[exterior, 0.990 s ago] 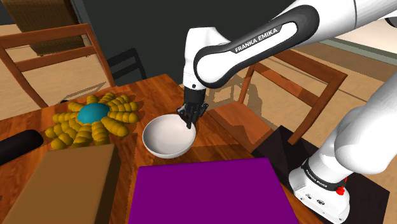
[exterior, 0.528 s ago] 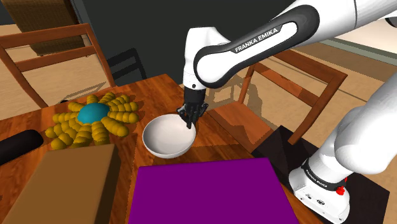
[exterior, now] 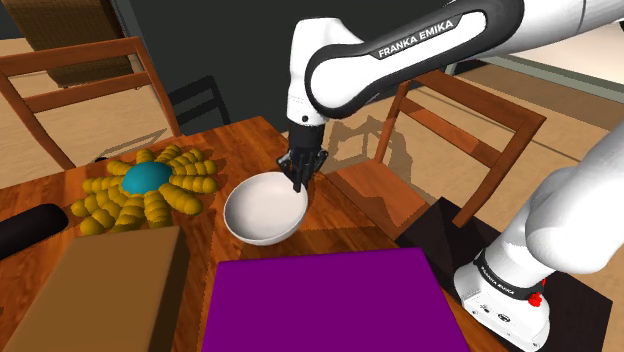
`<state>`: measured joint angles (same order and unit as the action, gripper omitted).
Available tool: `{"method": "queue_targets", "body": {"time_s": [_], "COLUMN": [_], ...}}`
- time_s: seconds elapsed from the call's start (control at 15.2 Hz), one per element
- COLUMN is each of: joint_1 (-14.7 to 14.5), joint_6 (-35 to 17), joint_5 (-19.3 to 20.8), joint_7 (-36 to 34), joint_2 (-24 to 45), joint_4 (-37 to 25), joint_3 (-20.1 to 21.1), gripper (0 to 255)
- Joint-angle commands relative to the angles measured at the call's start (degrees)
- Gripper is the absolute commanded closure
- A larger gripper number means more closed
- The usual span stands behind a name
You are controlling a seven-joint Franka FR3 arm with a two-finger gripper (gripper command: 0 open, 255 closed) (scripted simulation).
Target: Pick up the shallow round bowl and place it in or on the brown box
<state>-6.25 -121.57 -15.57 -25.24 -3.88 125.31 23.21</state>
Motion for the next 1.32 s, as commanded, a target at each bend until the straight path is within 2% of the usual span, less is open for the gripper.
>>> {"method": "queue_targets", "body": {"time_s": [0.0,1.25], "joint_1": [0.0,0.6], "joint_6": [1.6,16.1], "joint_5": [-0.1,0.2], "joint_7": [-0.2,-2.2], "joint_2": [-0.8,-4.4], "joint_4": [-0.9,-12.0], "joint_3": [-0.1,-1.1], "gripper": [255,255]}}
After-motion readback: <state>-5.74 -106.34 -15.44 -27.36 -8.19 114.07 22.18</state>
